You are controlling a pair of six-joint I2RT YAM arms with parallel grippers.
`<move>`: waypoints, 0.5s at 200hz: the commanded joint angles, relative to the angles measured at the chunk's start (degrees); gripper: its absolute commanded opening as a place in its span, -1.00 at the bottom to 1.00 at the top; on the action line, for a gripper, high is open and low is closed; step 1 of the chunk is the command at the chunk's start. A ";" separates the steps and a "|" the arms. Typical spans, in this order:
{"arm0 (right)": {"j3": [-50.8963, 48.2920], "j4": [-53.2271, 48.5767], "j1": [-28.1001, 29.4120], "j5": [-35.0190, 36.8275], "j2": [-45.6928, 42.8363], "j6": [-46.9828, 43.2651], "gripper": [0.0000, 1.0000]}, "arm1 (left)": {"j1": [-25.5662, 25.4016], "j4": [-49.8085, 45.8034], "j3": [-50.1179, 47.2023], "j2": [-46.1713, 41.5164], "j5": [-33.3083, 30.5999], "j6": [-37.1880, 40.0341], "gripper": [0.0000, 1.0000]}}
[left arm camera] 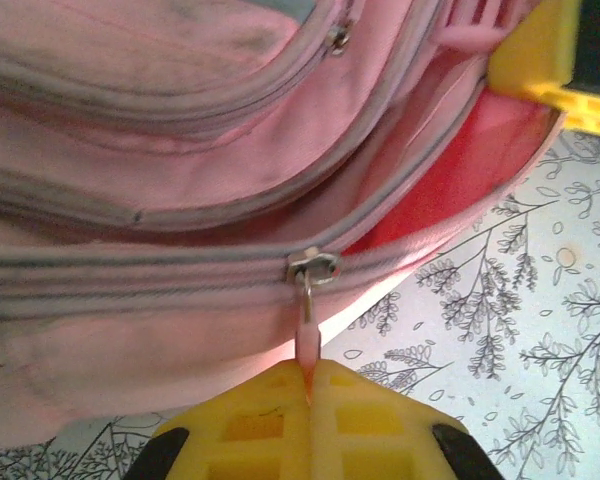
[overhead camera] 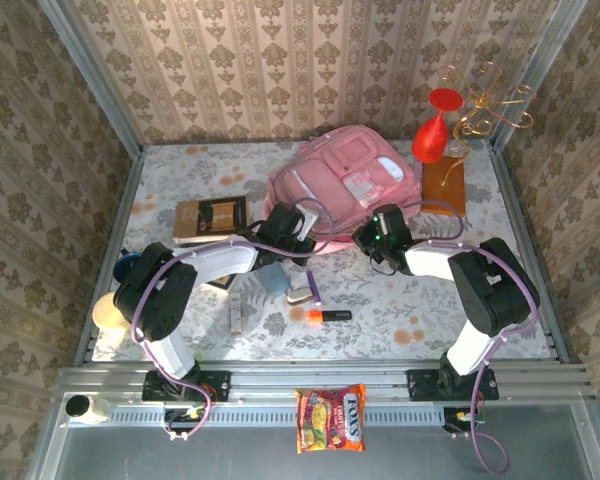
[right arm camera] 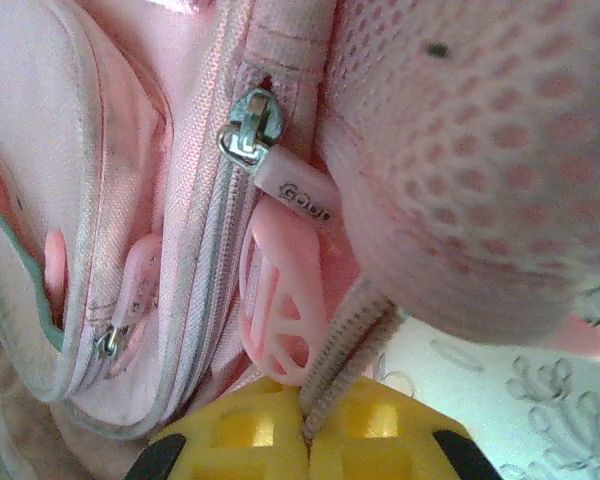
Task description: Pack books, pencil case, and school supplies into a backpack
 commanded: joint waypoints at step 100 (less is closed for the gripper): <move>11.88 -18.20 -6.79 -3.15 -0.04 -22.67 -1.00 | 4.20 -4.60 -0.94 -2.17 1.12 3.88 -1.00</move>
